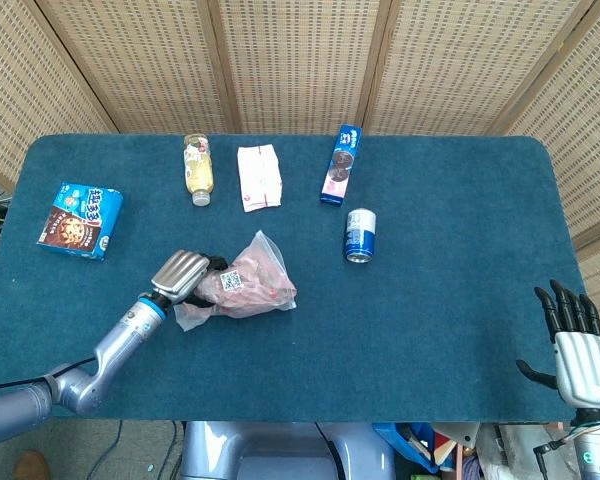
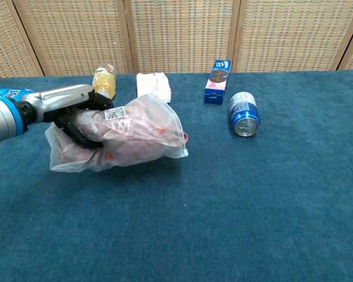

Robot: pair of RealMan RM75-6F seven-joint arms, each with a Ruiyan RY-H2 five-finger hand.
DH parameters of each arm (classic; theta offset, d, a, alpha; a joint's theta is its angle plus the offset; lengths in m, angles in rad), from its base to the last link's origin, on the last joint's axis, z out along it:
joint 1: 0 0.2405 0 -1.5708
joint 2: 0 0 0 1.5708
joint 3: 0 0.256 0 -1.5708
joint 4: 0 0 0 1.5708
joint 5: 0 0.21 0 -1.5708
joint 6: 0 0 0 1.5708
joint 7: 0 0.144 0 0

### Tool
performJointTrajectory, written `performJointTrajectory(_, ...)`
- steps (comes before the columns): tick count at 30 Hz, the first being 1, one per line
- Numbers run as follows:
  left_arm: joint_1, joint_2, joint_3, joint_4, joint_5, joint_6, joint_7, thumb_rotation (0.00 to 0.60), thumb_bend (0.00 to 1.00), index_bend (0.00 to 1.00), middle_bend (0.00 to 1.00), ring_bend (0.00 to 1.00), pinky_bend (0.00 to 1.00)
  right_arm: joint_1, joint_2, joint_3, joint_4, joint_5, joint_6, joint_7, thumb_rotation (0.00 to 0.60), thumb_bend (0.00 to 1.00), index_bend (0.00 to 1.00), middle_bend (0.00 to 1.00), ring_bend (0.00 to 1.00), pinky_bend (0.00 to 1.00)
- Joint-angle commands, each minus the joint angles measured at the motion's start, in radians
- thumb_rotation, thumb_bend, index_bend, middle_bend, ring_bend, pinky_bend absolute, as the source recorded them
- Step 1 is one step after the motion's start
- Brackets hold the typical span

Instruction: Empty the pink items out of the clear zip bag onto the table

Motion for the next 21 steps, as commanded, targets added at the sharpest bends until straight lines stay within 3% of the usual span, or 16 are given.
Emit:
performJointTrajectory(1,-0.015,0.019,-0.006,0.01,0.065,0.055,-0.053,0.6,0.57,0.57,0.51,0.49,0.62,0.019,0.012,-0.001,-0.004,0.003,-0.041,0.049,0.6,0.0,0.0,0.0,0.0,0.0)
performJointTrajectory(8,-0.068,0.054,-0.041,-0.017,0.119,0.095,-0.081,0.6,0.57,0.57,0.51,0.49,0.62,0.087,0.076,0.004,-0.002,-0.009,-0.172,0.241,0.6,0.0,0.03,0.0,0.0,0.0)
performJointTrajectory(16,-0.159,0.035,-0.051,0.021,0.228,0.145,-0.165,0.6,0.57,0.59,0.51,0.49,0.62,0.178,0.148,0.036,0.011,-0.048,-0.293,0.599,0.6,0.01,0.25,0.0,0.0,0.0)
performJointTrajectory(21,-0.232,0.001,-0.05,0.096,0.287,0.159,-0.216,0.6,0.57,0.6,0.51,0.49,0.62,0.219,0.173,0.046,0.009,-0.078,-0.331,0.755,0.6,0.03,0.32,0.0,0.0,0.0)
